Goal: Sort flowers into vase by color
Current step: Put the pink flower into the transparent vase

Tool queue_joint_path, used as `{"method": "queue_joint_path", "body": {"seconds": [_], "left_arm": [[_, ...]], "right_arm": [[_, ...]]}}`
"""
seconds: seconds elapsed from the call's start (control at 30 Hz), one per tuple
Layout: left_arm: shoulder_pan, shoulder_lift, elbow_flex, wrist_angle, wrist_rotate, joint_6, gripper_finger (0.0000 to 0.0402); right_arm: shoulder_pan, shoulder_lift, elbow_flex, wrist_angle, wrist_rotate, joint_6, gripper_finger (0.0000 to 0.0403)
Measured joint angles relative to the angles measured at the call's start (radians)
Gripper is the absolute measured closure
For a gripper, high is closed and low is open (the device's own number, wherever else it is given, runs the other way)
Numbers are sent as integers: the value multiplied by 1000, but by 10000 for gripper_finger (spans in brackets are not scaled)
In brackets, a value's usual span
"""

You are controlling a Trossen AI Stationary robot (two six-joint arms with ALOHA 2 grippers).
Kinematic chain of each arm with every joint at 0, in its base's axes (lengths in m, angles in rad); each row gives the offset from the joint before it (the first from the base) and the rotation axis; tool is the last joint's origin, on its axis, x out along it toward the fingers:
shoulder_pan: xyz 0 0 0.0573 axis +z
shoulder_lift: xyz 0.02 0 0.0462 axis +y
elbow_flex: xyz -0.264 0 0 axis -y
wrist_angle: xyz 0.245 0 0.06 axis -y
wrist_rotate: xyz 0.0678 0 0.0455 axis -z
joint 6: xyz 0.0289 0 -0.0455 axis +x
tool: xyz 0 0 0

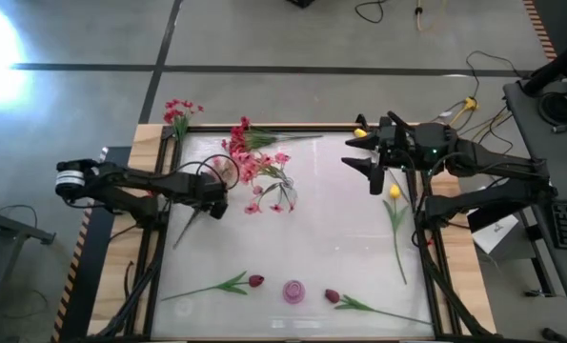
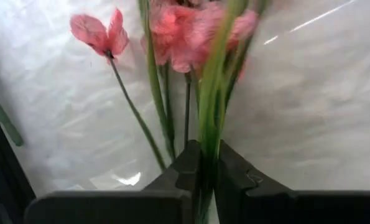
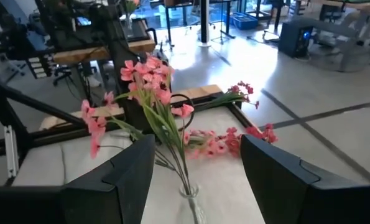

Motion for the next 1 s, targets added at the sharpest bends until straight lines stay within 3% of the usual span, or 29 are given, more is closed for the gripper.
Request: {"method": "queue_joint_path", "body": {"seconds": [0.33, 0.57, 0.8, 1.0], "left_arm": [[0, -348, 18, 9, -90, 69, 401], [0, -562, 178, 16, -206, 230, 401], [0, -598, 439, 68, -247, 464, 401], [0, -553, 581, 305, -223, 691, 402]], "right_arm": [[18, 9, 0, 16, 0, 87, 172], [19, 45, 1, 45, 1, 118, 172], [19, 110, 1, 81, 1, 111, 172], [19, 162, 1, 204, 1, 111, 172]]}}
